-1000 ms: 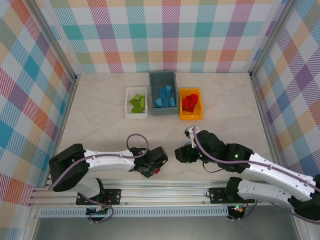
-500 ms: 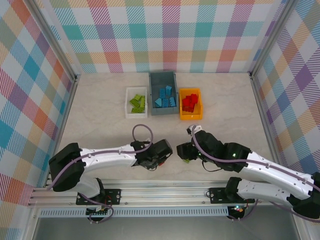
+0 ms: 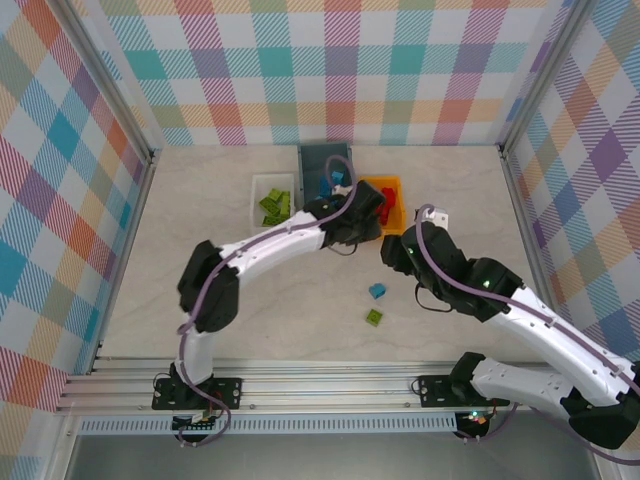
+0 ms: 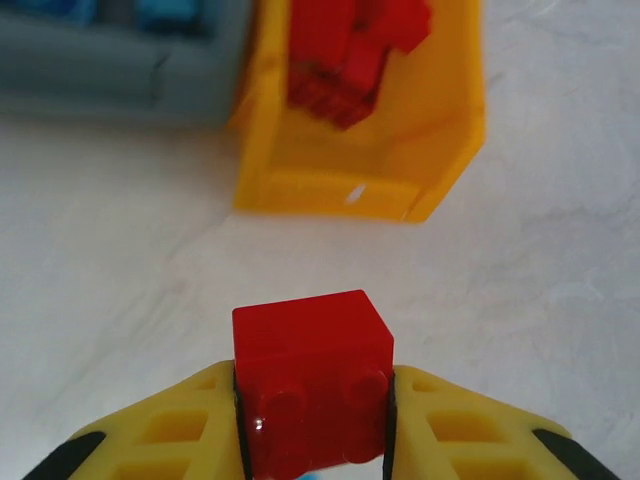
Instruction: Sort the legos into containers by color
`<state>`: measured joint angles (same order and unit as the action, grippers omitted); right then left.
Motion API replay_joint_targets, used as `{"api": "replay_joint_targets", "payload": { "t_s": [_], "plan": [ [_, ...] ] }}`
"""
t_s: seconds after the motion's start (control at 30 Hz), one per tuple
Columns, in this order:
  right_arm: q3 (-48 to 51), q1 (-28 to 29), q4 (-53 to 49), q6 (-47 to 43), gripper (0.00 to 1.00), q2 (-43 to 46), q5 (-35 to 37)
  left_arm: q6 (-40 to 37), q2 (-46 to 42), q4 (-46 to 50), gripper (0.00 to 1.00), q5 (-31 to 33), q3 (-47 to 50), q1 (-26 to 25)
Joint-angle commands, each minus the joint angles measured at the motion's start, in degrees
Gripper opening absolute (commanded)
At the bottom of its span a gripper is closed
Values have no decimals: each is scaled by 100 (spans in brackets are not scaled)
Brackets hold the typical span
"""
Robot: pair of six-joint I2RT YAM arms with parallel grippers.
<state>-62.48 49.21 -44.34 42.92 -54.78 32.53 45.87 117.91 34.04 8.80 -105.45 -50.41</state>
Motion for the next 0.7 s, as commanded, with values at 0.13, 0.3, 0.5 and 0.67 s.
{"api": "replay_joint_targets", "payload": {
  "t_s": [0.13, 0.3, 0.5, 0.67],
  "plan": [
    [-74, -54, -178, 146, 62, 183, 138, -1190, 1759, 831, 32, 119, -2590, 131],
    [94, -70, -186, 173, 62, 431, 131, -1168, 2485, 850, 42, 33, -3394, 304],
    [178, -70, -274, 182, 62, 443, 63, -1146, 2719, 744, 55, -199, -3649, 458],
    [347, -70, -336, 232, 62, 477, -83, -1276, 2420, 840, 60, -267, -3681, 401]
  ]
}}
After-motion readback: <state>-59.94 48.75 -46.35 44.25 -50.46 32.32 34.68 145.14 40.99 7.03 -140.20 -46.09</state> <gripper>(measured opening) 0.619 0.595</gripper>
